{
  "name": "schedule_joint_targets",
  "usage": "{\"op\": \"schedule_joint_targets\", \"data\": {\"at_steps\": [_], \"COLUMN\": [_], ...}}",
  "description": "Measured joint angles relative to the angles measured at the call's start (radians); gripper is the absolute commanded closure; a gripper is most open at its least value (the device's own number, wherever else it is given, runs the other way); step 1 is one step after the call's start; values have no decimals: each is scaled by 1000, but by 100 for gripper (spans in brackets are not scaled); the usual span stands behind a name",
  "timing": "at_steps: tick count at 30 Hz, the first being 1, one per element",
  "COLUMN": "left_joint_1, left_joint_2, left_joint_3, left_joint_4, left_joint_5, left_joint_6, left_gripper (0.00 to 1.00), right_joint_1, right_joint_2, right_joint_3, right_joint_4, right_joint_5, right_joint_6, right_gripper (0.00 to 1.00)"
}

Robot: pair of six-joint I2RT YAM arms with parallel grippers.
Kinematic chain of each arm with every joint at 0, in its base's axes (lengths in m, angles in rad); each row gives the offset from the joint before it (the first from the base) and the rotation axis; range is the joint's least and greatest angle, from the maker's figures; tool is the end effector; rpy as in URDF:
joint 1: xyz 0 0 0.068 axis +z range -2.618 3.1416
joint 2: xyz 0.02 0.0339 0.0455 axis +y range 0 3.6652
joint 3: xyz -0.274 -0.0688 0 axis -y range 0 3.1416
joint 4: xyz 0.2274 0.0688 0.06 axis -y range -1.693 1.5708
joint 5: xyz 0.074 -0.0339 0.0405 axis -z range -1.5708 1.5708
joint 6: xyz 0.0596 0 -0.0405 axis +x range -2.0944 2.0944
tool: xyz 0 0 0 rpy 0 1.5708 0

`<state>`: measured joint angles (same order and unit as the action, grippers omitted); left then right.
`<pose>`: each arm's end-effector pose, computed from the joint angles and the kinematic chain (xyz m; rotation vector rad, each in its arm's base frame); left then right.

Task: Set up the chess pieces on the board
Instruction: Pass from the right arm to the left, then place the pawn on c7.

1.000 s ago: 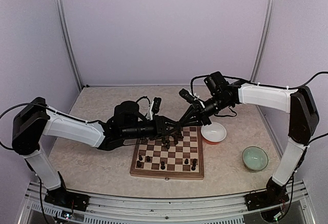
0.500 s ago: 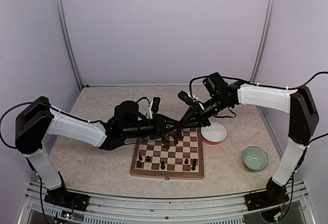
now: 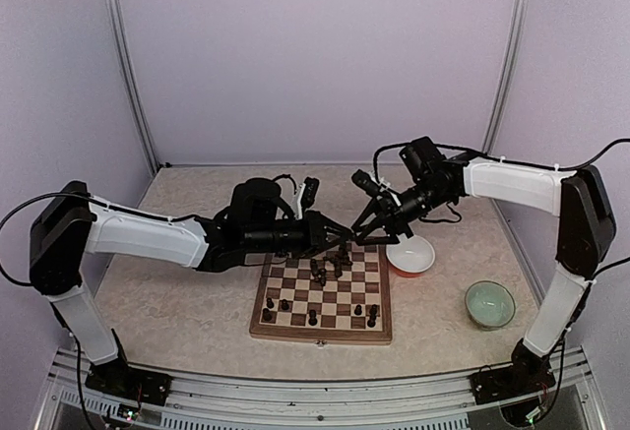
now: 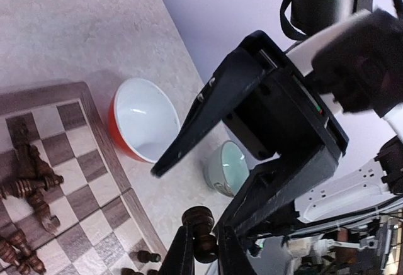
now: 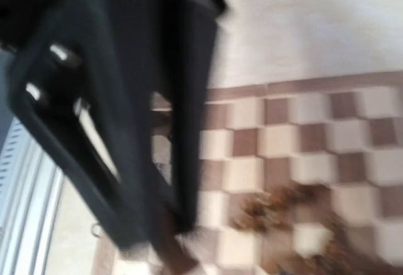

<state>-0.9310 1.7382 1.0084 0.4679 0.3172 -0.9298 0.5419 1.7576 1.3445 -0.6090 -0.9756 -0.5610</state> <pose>0.2247 -0.3330 0.2430 0.2619 2.1234 -1.5094 0.2823 0.2276 0.2547 -1.5124 1.7968 1.2261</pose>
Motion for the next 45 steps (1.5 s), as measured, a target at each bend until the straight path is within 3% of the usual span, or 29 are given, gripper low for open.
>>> {"op": "schedule_joint_targets", "data": {"at_steps": [7, 12, 13, 14, 15, 19, 22, 26, 33, 45], "left_joint_1": [-22, -85, -102, -118, -134, -177, -189, -197, -203, -204], "left_joint_2": [-29, 4, 24, 47, 75, 184, 249, 322, 350, 391], "left_joint_3": [230, 393, 431, 468, 509, 618, 661, 705, 719, 731], "left_joint_4": [-460, -763, -808, -853, -900, -1046, -1130, -1222, -1286, -1315], "left_joint_5": [-82, -166, -183, -200, -216, -248, -247, -242, -243, -242], "left_joint_6": [249, 392, 414, 435, 455, 518, 552, 585, 603, 604], "left_gripper": [92, 94, 94, 94, 94, 94, 94, 94, 93, 91], "right_joint_1": [-274, -307, -306, -303, -302, -304, -328, -359, -360, -360], "right_joint_2": [-101, -190, -200, -209, -218, -268, -339, -402, -376, -376], "right_joint_3": [-10, -58, -58, -57, -53, -29, -58, -153, -283, -287], "right_joint_4": [4, 77, 90, 104, 114, 190, 285, 375, 389, 420], "right_joint_5": [-28, 150, 193, 240, 286, 507, 602, 612, 589, 573], "right_joint_6": [19, 62, 67, 74, 81, 130, 200, 235, 229, 207], "right_gripper": [41, 38, 32, 9, 2, 1, 2, 3, 5, 5]}}
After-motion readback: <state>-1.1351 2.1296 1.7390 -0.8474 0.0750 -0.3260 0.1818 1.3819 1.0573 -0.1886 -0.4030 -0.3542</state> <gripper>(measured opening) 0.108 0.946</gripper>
